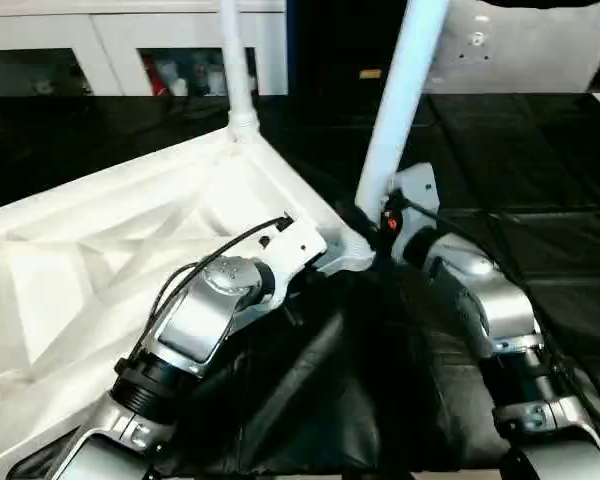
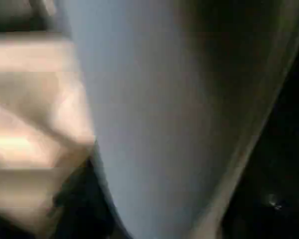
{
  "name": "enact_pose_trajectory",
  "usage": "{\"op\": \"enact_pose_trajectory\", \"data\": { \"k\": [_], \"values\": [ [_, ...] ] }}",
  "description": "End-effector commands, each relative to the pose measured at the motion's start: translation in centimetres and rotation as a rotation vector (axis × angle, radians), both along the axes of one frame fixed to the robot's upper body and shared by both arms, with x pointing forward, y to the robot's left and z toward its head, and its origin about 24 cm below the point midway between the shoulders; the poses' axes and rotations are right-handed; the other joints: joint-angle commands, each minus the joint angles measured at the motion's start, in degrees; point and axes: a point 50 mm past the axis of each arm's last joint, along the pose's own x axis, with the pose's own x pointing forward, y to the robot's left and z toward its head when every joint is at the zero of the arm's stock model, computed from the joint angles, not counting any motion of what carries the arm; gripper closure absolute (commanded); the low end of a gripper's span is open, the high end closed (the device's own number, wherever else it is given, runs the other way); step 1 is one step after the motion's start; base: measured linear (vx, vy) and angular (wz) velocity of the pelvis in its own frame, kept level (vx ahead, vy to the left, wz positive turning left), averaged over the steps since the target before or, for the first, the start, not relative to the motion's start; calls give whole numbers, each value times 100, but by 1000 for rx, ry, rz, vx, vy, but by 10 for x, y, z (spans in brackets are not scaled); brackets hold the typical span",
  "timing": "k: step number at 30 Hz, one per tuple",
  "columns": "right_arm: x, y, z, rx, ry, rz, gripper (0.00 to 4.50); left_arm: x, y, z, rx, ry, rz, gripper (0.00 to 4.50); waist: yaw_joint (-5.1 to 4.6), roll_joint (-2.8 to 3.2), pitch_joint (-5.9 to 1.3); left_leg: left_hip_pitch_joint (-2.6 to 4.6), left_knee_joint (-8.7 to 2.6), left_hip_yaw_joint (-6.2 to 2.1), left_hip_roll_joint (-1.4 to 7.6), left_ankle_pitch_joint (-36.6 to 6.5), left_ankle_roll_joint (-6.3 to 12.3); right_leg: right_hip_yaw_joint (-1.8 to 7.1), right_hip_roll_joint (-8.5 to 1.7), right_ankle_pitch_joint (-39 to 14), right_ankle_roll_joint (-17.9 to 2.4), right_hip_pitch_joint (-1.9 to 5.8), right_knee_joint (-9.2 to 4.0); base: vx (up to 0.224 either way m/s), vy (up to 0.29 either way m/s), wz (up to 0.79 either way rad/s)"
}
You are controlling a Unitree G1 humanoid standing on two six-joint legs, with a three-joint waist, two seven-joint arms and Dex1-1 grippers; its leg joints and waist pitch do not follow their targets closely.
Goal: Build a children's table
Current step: Rotate leg to tighten
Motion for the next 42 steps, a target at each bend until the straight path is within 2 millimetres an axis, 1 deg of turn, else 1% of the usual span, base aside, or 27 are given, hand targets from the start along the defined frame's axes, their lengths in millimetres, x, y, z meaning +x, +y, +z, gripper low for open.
{"op": "enact_pose_trajectory", "data": {
  "k": [1,2,3,5,6,9,11,12,14,15,17,18,20,21,22,24,26,27,28,30,32,33,36,37,39,40,42],
  "values": [
    [-11,-13,-33,-42,140,-31,166,6,8,3,21,-58,0,450,33,-13,-329,44,-373,-138,308,-1216,220,246,-357,-1165,-1233,226,-394,0,0,0],
    [-12,-14,-33,-37,128,-23,144,6,9,3,22,-65,-15,450,35,-5,-331,37,-355,-124,300,-1052,294,243,-348,-858,-1300,229,-369,0,0,0],
    [-14,-16,-32,-32,116,-14,144,7,10,3,24,-68,-25,450,55,2,-345,47,-332,-113,303,-933,358,240,-355,-622,-1366,237,-351,0,0,0],
    [-16,-18,-31,-27,107,-4,135,8,12,1,28,-62,-27,450,74,-1,-355,41,-312,-105,300,-772,453,234,-355,-368,-1455,261,-323,0,0,0],
    [-18,-21,-30,-22,97,1,108,9,14,0,33,-60,-28,450,80,0,-360,26,-306,-108,301,-720,495,230,-362,-279,-1504,280,-305,0,0,0],
    [-25,-31,-27,-11,69,15,95,12,19,-1,41,-61,-40,450,104,-8,-353,25,-301,-108,301,-776,548,226,-370,-450,-1496,288,-324,0,0,0],
    [-29,-38,-24,-3,46,31,73,13,21,-2,43,-62,-68,450,115,-5,-354,40,-298,-107,295,-843,537,224,-364,-599,-1454,285,-338,0,0,0],
    [-31,-41,-22,2,38,38,63,13,22,-2,44,-60,-82,450,119,-6,-356,28,-301,-114,302,-851,531,224,-370,-608,-1449,297,-329,0,0,0],
    [-32,-45,-20,9,28,44,47,13,22,-3,47,-61,-105,450,100,-9,-362,31,-296,-115,296,-836,541,218,-363,-611,-1455,295,-324,0,0,0],
    [-35,-50,-16,13,4,63,47,12,23,-4,47,-52,-141,450,96,-2,-364,31,-288,-117,295,-807,568,214,-365,-572,-1484,294,-324,0,0,0],
    [-36,-51,-15,13,-4,71,22,11,23,-5,48,-47,-148,450,97,10,-379,36,-272,-117,306,-682,621,213,-366,-340,-1556,297,-285,0,0,0],
    [-39,-60,-7,10,-32,115,22,8,25,-6,56,-46,-233,450,99,-5,-389,38,-256,-111,299,-606,678,210,-361,-188,-1607,305,-272,0,0,0],
    [-41,-65,-1,7,-50,158,5,6,26,-8,60,-42,-303,450,121,-1,-400,39,-243,-113,299,-549,765,213,-363,-56,-1621,319,-258,0,0,0],
    [-42,-66,4,1,-61,209,5,5,29,-10,67,-18,-322,450,136,3,-412,48,-223,-103,299,-447,843,212,-352,200,-1683,315,-217,0,0,0],
    [-42,-66,4,1,-61,209,5,5,29,-10,67,-18,-322,450,147,6,-408,48,-222,-104,306,-442,860,212,-358,230,-1704,315,-213,0,0,0],
    [-47,-65,9,-19,-52,315,5,2,31,-12,89,-6,-408,450,175,10,-406,49,-214,-104,308,-475,918,202,-364,164,-1727,314,-212,0,0,0],
    [-48,-64,11,-33,-42,373,5,1,33,-13,103,-2,-460,450,183,13,-401,59,-223,-108,320,-550,905,198,-367,24,-1722,308,-225,0,0,0],
    [-48,-63,11,-53,-35,409,5,0,33,-14,110,5,-494,450,196,21,-401,67,-224,-105,335,-591,842,199,-368,-76,-1734,302,-218,0,0,0],
    [-48,-62,12,-66,-30,433,5,-1,34,-14,115,8,-513,450,204,26,-402,69,-218,-106,335,-606,830,197,-367,-83,-1748,297,-216,0,0,0],
    [-48,-59,11,-126,-17,510,5,-3,34,-14,132,13,-589,450,227,1,-403,76,-210,-101,338,-611,789,198,-362,-85,-1765,292,-204,0,0,0],
    [-48,-56,10,-159,-5,553,5,-4,33,-13,132,15,-639,450,279,16,-404,95,-205,-88,351,-712,707,215,-386,-219,-1757,274,-206,0,0,0],
    [-47,-55,9,-172,10,580,5,-6,32,-12,132,23,-660,450,299,-5,-404,95,-207,-83,352,-721,678,217,-385,-229,-1758,272,-200,0,0,0],
    [-48,-52,7,-176,37,630,5,-7,31,-12,144,24,-692,450,328,8,-401,79,-202,-88,357,-736,654,221,-393,-248,-1755,271,-185,0,0,0],
    [-47,-51,6,-180,44,641,21,-7,30,-12,150,23,-703,450,339,-20,-404,78,-201,-89,355,-776,646,220,-396,-309,-1746,273,-187,0,0,0],
    [-45,-49,3,-189,56,650,32,-8,29,-13,152,24,-724,450,340,-13,-393,71,-208,-95,351,-899,582,221,-408,-579,-1704,266,-213,0,0,0],
    [-45,-49,2,-184,70,660,42,-8,28,-13,152,22,-734,450,335,-30,-393,66,-207,-95,348,-904,566,221,-407,-630,-1683,269,-216,0,0,0],
    [-45,-48,1,-182,83,674,63,-9,27,-13,148,23,-744,450,339,-25,-396,65,-209,-102,349,-901,546,221,-410,-715,-1643,271,-217,0,0,0]
  ]
}}
